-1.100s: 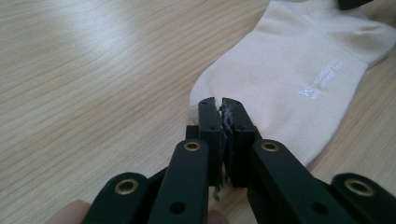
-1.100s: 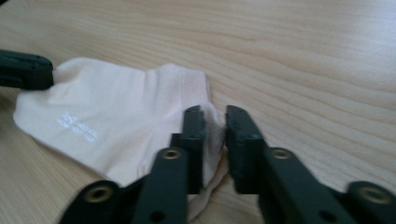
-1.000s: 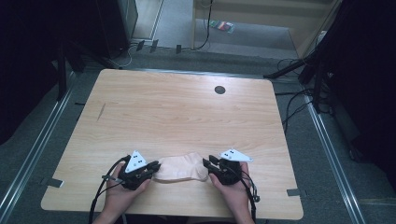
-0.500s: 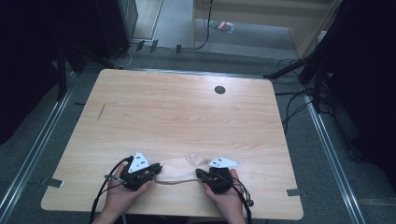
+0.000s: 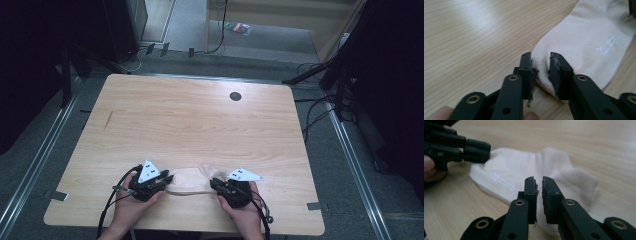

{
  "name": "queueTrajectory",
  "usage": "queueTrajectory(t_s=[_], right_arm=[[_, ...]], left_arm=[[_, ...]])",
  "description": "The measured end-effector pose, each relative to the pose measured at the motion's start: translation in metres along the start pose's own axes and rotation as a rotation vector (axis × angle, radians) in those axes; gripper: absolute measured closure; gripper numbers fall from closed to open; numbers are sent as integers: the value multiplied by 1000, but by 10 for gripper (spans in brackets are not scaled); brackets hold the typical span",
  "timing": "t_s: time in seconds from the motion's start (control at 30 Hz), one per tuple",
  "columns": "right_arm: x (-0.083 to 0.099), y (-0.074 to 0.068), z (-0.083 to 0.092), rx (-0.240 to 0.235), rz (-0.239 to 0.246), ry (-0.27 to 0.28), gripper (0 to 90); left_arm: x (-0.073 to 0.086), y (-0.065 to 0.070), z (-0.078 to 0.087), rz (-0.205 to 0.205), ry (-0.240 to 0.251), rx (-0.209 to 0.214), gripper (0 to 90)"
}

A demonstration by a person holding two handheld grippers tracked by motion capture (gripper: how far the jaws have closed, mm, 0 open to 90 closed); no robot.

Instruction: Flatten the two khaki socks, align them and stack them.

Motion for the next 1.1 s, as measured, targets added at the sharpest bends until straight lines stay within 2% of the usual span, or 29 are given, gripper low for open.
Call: queueTrajectory(t_s=[0.07,0.13,0.23,0.33,0.47,0.57,0.77,0.83,0.97,1.1], right_arm=[[-5,4,5,12,9,46,726],[-8,9,8,35,19,79,594],[-11,18,9,70,26,114,415],[-14,26,11,83,20,152,321],[-17,34,15,112,11,169,234],[-19,41,20,130,-13,167,175],[-22,55,29,145,-52,187,150],[-21,59,31,156,-43,182,141],[-21,67,36,170,-63,188,141],[-21,76,40,190,-63,188,141]], left_arm=[[-3,-3,3,32,50,34,633],[-7,-6,7,59,98,53,557],[-9,-12,11,96,130,68,422],[-8,-19,15,117,140,29,259],[-9,-28,23,142,142,-1,138],[-9,-36,29,156,154,-19,129],[-6,-54,37,195,160,-41,106],[-5,-60,39,206,161,-47,106],[-2,-71,45,218,169,-63,107],[0,-81,50,230,172,-85,107]])
Point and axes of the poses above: each handheld gripper's, and its own axes: z roughly backward along the jaws, x roughly out of its underside, y roughly to its right, the point moved 7 cm from there along -z, roughly forward along the jaws, and after that the axes turned 3 degrees about z, right-handed, at the moved point
